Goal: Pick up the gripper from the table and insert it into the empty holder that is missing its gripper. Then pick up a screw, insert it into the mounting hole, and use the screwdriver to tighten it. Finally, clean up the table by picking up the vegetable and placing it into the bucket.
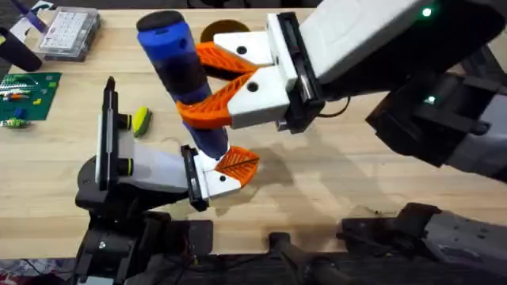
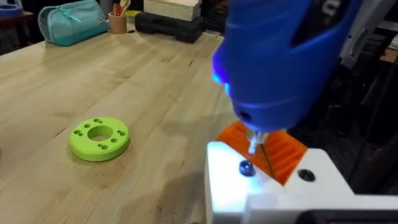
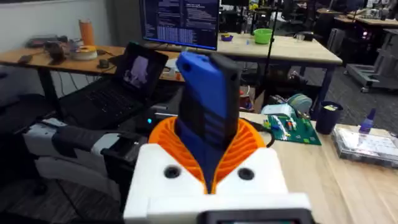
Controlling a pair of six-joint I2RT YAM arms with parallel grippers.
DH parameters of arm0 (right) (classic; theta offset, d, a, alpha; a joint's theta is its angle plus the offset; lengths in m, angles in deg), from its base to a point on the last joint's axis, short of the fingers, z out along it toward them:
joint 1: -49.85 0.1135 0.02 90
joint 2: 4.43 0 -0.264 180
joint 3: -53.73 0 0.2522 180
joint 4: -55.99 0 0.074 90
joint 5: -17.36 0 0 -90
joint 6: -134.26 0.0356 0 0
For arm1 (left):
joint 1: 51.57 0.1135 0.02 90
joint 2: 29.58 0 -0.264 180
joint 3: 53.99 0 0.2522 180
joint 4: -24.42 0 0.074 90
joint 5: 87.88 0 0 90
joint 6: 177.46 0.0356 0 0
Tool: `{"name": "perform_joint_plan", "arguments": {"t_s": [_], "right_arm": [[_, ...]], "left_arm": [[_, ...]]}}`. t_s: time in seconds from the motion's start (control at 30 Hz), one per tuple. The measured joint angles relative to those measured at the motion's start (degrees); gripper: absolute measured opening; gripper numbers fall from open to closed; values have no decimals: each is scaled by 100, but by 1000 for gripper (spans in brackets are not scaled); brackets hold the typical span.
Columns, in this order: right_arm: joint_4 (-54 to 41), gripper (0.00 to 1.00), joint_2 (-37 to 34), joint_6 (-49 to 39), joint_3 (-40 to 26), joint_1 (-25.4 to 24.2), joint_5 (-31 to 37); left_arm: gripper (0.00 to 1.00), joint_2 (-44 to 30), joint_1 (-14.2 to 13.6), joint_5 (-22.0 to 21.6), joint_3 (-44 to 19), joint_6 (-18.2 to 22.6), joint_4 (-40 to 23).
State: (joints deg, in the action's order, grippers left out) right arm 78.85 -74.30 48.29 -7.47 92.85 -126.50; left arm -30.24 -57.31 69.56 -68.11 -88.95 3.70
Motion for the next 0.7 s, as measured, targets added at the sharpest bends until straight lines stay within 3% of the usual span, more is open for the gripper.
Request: {"name": "perform_joint_plan", "arguments": {"t_s": [0.4, 0.7], "right_arm": [[-7, 27, 0, -87, 0, 0, -1], [819, 27, -1, 8, 2, 0, -4]], "left_arm": [[16, 0, 0, 0, 0, -1, 0], [16, 0, -1, -14, 0, -1, 2]]}}
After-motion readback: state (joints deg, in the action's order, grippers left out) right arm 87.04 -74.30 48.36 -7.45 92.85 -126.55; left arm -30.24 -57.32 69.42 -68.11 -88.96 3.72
